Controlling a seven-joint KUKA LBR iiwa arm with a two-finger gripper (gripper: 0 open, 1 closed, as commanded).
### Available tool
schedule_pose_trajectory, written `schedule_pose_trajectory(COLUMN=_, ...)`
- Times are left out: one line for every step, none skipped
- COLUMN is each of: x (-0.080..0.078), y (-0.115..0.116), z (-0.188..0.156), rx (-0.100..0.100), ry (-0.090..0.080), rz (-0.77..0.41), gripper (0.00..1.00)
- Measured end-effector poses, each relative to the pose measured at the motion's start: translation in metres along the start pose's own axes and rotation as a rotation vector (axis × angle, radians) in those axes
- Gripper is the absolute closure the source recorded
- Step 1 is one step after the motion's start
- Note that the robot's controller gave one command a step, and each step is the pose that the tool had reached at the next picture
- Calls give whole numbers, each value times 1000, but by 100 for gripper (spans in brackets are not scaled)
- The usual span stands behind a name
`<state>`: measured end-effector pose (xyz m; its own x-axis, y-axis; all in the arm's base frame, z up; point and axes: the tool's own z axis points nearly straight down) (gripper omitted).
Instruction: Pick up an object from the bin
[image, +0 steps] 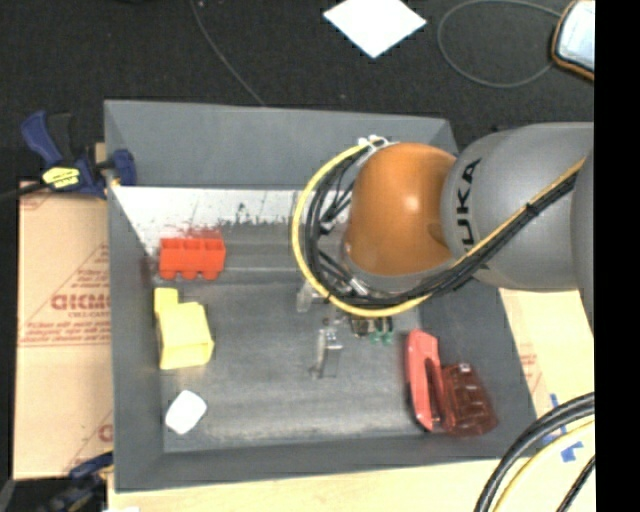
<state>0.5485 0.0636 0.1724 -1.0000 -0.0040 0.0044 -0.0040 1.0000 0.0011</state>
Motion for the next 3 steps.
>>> schedule_pose_trajectory(x=-2, y=0, z=-4, rx=-1, ry=-8, rz=3, gripper=0)
schedule_pose_trajectory(x=-25, y=59, z=89, rx=-3, ry=-8, rz=254, gripper=0)
schedule_pose_trajectory(x=-18, y=86, z=44, rx=0, ry=-18, rz=-80, gripper=0)
